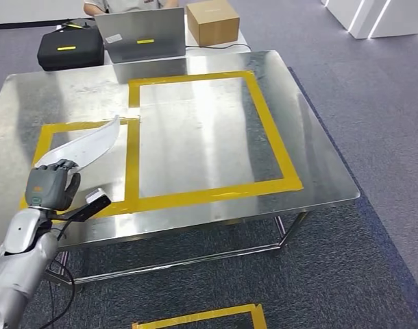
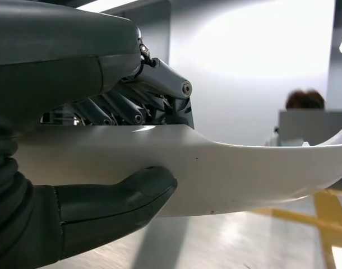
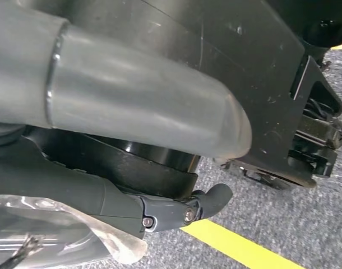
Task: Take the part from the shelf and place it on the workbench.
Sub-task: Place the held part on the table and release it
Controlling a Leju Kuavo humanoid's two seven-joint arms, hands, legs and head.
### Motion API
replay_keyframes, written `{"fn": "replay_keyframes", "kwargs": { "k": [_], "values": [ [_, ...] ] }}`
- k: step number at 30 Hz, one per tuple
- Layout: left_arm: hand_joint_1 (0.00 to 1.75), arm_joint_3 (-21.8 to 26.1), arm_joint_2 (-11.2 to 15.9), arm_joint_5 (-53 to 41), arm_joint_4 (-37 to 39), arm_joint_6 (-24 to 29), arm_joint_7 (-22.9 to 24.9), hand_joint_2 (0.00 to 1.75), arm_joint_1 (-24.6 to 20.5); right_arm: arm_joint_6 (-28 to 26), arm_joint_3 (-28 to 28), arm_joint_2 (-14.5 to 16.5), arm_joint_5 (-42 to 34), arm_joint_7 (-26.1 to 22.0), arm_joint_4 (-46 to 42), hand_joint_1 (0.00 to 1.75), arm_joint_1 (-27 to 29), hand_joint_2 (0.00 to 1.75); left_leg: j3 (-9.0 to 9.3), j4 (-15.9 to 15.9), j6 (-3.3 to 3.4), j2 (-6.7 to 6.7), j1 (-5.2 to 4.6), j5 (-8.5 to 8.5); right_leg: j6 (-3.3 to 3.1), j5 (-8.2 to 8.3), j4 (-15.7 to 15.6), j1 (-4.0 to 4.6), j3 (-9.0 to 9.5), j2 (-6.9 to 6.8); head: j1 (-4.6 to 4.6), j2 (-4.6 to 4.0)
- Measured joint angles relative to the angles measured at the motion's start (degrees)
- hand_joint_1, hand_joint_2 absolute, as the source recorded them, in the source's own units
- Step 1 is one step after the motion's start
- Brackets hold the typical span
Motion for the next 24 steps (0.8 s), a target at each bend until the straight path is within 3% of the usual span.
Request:
{"fn": "replay_keyframes", "kwargs": {
  "k": [4,6,8,9,10,11,13,14,15,18,20,23,24],
  "values": [
    [1.75,-3.8,-2.8,-3.6,7.0,-1.9,2.6,1.75,-5.8,0.3,0.2,0.1,0.7,0.2,0.0,0.0,-0.1,0.0,-0.58,0.7,-0.95,0.13,0.01,-0.57,-0.81,-0.13,-1.0,-0.21,0.4,0.13,-0.04,0.0],
    [1.75,-5.6,-4.2,-5.0,9.5,-3.0,3.6,1.75,-8.5,0.3,0.3,0.1,0.9,0.4,0.0,0.0,-0.1,0.0,-2.61,5.3,-1.48,0.14,0.1,-3.07,-1.32,-0.1,-1.4,-0.49,0.77,-0.06,-0.13,0.0],
    [1.75,-7.0,-5.2,-5.7,11.4,-3.8,4.3,1.75,-10.2,0.3,0.4,0.1,1.1,0.5,0.0,0.0,-0.2,0.0,-6.08,12.7,-1.86,0.15,0.19,-5.89,-1.62,-0.26,-1.3,-0.48,0.91,0.05,-0.2,0.0],
    [1.75,-7.5,-5.5,-5.9,12.1,-3.9,4.4,1.75,-10.6,0.3,0.4,0.1,1.1,0.5,0.0,0.0,-0.2,0.0,-7.33,15.0,-1.96,0.14,0.22,-6.27,-1.66,-0.35,-1.3,-0.49,1.0,0.21,-0.21,0.0],
    [1.75,-7.9,-5.8,-5.9,12.6,-3.8,4.5,1.75,-10.9,0.3,0.4,0.1,1.2,0.5,0.0,0.0,-0.1,0.0,-7.74,15.3,-1.97,0.15,0.24,-5.53,-1.64,-0.46,-1.2,-0.49,1.11,0.36,-0.21,0.0],
    [1.75,-8.2,-6.2,-5.9,13.0,-3.5,4.5,1.75,-11.2,0.3,0.4,0.1,1.2,0.5,0.0,0.0,-0.2,0.0,-7.1,13.3,-1.91,0.15,0.26,-3.68,-1.55,-0.63,-1.1,-0.5,1.28,0.48,-0.21,0.0],
    [1.75,-8.7,-6.7,-5.9,13.4,-2.5,4.5,1.75,-11.7,0.3,0.4,0.1,1.2,0.5,0.0,0.0,-0.2,0.0,-4.28,6.2,-1.66,0.17,0.19,0.49,-1.22,-1.06,-0.9,-0.41,1.58,0.55,-0.2,0.0],
    [1.75,-9.0,-7.0,-5.8,13.6,-1.9,4.5,1.75,-11.9,0.3,0.4,0.1,1.3,0.5,0.0,0.0,-0.1,0.0,-3.01,3.1,-1.46,0.15,0.08,1.54,-0.98,-1.23,-0.7,-0.33,1.58,0.57,-0.2,0.0],
    [1.75,-9.2,-7.2,-5.8,13.8,-1.4,4.4,1.75,-12.1,0.3,0.4,0.1,1.3,0.5,0.0,0.0,-0.1,0.0,-2.35,1.4,-1.24,0.12,-0.06,1.75,-0.72,-1.3,-0.6,-0.26,1.48,0.56,-0.19,0.01],
    [1.75,-9.6,-7.7,-5.7,14.3,-0.9,4.5,1.75,-12.2,0.3,0.4,0.1,1.2,0.6,0.0,0.0,-0.2,0.0,-2.0,0.5,-0.33,0.06,-0.1,1.37,0.15,-1.42,-0.7,-0.25,1.18,0.51,-0.21,0.01],
    [1.75,-9.6,-7.9,-5.7,14.4,-0.4,4.9,1.75,-12.4,0.3,0.4,0.1,1.2,0.6,0.0,0.0,-0.2,0.0,-1.67,0.1,0.39,0.08,0.19,1.56,0.71,-2.89,1.2,-0.24,0.16,0.44,0.09,0.01],
    [1.75,-9.7,-8.1,-5.5,14.6,0.2,5.3,1.75,-12.3,0.3,0.3,0.1,1.0,0.6,-0.1,0.0,-0.3,0.0,-1.52,-0.1,0.88,0.11,0.22,1.54,1.24,-7.36,11.5,-0.31,-4.88,0.38,0.74,0.01],
    [1.75,-9.7,-8.1,-5.5,14.6,0.2,5.5,1.75,-12.2,0.3,0.3,0.0,1.0,0.6,-0.1,0.0,-0.4,0.0,-1.51,-0.1,0.92,0.11,0.18,1.51,1.34,-7.98,14.3,-0.31,-6.39,0.39,0.8,0.01]
  ]
}}
